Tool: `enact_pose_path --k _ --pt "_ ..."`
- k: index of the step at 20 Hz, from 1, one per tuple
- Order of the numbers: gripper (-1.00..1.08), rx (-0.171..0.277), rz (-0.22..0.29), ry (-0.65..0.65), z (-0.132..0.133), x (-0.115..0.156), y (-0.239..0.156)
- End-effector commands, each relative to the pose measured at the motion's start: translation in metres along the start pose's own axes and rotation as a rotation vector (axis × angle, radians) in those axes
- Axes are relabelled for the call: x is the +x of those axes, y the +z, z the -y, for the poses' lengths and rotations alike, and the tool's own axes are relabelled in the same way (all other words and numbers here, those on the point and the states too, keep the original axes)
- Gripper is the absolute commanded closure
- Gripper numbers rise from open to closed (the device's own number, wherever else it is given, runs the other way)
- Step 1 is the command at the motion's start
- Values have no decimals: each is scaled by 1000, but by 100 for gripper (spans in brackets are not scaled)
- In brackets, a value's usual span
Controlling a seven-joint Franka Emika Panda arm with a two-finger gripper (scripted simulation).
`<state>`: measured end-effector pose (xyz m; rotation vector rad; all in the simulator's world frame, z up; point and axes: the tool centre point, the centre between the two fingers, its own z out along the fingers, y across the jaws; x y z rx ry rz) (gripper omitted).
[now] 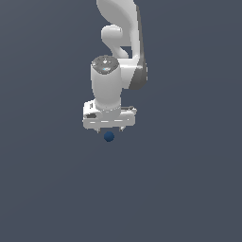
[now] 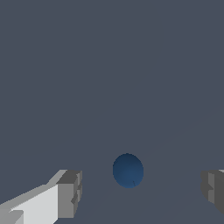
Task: Pick up the object and move it to a goal position.
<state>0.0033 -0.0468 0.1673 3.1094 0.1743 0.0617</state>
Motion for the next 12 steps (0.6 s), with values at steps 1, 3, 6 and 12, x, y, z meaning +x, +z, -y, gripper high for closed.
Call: enact_pose_path --k 1,3,6,12 --pt "-92 1 4 -46 -2 -4 8" --pt "-92 3 7 -90 -3 -8 15" --pt "-92 6 12 -164 -5 -15 26" --pt "-92 16 20 -314 -8 -30 49"
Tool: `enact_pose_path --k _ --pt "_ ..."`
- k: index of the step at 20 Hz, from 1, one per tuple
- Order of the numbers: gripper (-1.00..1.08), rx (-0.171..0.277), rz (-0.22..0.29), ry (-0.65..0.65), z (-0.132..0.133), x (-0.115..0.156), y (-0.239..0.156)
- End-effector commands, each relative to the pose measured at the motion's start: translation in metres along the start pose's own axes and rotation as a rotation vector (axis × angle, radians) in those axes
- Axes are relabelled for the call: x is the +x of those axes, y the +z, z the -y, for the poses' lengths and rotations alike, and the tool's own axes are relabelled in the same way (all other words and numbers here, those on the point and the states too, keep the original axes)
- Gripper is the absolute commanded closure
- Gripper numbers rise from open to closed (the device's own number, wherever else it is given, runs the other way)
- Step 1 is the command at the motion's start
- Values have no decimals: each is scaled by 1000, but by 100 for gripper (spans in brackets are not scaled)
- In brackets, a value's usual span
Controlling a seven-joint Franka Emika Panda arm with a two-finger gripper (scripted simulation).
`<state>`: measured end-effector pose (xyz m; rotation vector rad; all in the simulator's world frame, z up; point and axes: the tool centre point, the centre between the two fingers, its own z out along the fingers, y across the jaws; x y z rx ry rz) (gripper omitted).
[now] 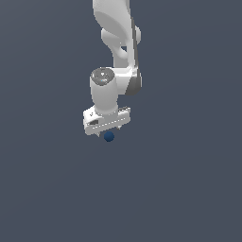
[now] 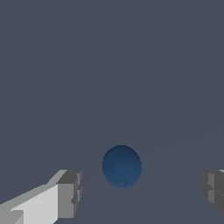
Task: Pick up the object and move it to a goal position.
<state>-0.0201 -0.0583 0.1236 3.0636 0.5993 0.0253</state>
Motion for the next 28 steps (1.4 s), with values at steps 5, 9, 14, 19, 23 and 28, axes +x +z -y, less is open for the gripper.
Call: enact_pose_path --k 5,9,14,19,23,28 --pt "-92 11 6 -151 2 -15 22" --pt "-92 17 8 -218 3 -22 31" --pt "-92 22 8 -272 4 -28 39" --pt "-92 24 9 -295 5 -30 42" --pt "-92 24 9 -291 4 -30 43" --pt "-92 24 9 -293 5 -31 58"
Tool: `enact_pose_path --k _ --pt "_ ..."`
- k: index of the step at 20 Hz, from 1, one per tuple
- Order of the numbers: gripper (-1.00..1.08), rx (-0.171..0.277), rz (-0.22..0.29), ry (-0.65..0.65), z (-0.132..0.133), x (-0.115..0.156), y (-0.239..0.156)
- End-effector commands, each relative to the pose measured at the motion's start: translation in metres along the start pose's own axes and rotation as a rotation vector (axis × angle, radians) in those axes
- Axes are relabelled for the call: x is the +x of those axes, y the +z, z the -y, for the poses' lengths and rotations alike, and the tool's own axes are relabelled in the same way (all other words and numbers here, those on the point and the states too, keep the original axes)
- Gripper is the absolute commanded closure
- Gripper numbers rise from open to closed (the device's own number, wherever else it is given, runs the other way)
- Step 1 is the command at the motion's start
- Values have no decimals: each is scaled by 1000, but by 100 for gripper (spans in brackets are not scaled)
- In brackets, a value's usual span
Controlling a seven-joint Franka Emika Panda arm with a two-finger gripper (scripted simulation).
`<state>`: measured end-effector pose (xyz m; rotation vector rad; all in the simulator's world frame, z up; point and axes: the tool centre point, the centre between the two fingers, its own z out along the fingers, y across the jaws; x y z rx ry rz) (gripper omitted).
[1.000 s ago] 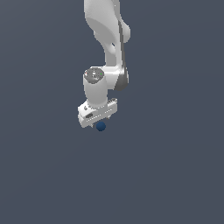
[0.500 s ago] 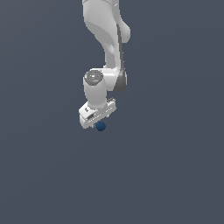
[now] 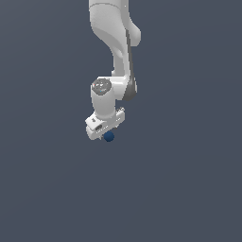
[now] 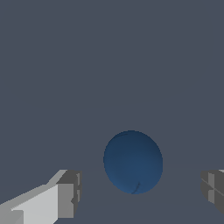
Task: Pick up the object and move it to a goal position.
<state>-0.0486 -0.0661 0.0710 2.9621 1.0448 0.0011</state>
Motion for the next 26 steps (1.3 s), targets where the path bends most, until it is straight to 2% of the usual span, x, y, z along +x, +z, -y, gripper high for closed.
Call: enact_pose_path --k 1,11,12,26 --pt "-92 1 1 -1 1 0 11" --pt "-92 1 1 -4 0 0 40" --pt "108 1 1 -4 0 0 40" --pt "108 0 0 -3 1 2 34"
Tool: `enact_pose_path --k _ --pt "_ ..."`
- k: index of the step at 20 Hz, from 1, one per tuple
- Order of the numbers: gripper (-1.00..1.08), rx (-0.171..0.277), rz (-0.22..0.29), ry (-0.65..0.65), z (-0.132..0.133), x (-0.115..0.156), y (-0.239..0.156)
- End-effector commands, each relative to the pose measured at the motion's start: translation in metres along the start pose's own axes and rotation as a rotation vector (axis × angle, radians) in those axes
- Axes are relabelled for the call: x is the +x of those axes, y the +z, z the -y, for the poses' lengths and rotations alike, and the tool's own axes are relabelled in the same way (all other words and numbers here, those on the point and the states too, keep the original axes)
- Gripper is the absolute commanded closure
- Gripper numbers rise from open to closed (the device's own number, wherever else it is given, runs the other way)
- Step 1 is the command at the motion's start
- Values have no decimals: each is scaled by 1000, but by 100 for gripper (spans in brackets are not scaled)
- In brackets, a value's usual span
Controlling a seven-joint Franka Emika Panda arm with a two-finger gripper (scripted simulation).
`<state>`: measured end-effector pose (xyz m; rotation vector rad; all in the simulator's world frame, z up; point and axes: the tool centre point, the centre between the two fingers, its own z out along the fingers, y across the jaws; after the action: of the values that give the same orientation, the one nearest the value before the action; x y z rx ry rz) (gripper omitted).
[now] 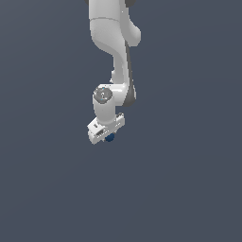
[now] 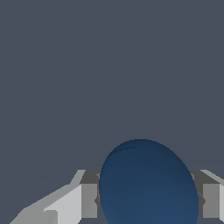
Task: Pick up the object and move it to a goal position.
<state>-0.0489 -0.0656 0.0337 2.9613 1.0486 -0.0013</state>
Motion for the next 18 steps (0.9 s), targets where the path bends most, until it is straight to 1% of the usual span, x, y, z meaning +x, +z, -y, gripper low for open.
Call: enact_pose_path --k 1,5,9,18 --pt "108 -1 -1 0 0 3 -6" --pt "108 -1 -1 0 3 10 -23" --pt "108 -1 -1 -1 6 22 -48" --pt "108 -1 -1 -2 18 60 -133"
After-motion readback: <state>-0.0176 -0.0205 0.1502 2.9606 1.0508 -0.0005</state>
